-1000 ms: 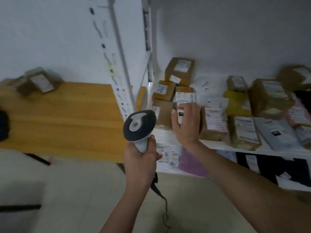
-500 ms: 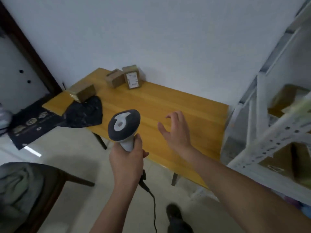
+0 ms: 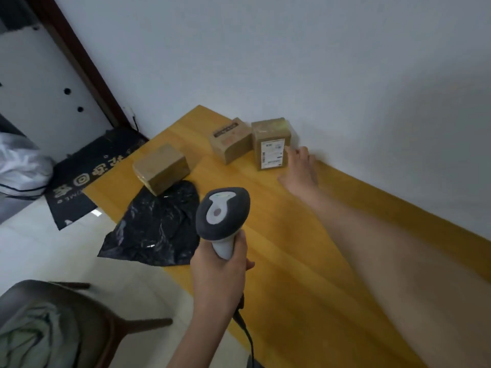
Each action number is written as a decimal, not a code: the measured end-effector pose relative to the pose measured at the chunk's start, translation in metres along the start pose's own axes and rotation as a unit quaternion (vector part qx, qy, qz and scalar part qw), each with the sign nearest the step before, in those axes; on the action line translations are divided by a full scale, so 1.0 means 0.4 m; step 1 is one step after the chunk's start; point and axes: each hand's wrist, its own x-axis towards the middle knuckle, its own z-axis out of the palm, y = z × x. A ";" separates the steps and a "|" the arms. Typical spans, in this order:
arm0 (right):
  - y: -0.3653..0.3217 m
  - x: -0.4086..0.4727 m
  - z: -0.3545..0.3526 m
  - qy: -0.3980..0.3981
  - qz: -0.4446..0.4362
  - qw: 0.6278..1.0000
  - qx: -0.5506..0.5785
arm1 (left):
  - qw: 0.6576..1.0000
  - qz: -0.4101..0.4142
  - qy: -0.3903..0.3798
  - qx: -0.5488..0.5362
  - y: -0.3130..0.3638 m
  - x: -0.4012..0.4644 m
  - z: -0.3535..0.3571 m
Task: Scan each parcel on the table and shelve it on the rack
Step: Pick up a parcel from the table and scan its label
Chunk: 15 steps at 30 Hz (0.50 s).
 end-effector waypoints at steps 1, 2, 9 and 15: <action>-0.001 0.070 0.008 -0.013 -0.002 1.000 -0.015 | 1.000 -0.005 -0.006 0.009 0.002 0.047 0.011; -0.001 0.136 0.014 -0.029 -0.004 0.999 -0.031 | 1.000 -0.007 -0.013 0.015 0.005 0.091 0.022; -0.008 0.421 0.065 -0.136 -0.006 0.985 -0.108 | 0.998 -0.024 -0.046 0.030 -0.026 0.304 0.071; -0.011 0.472 0.089 -0.186 -0.026 0.971 -0.149 | 0.996 -0.042 -0.068 0.040 -0.053 0.350 0.072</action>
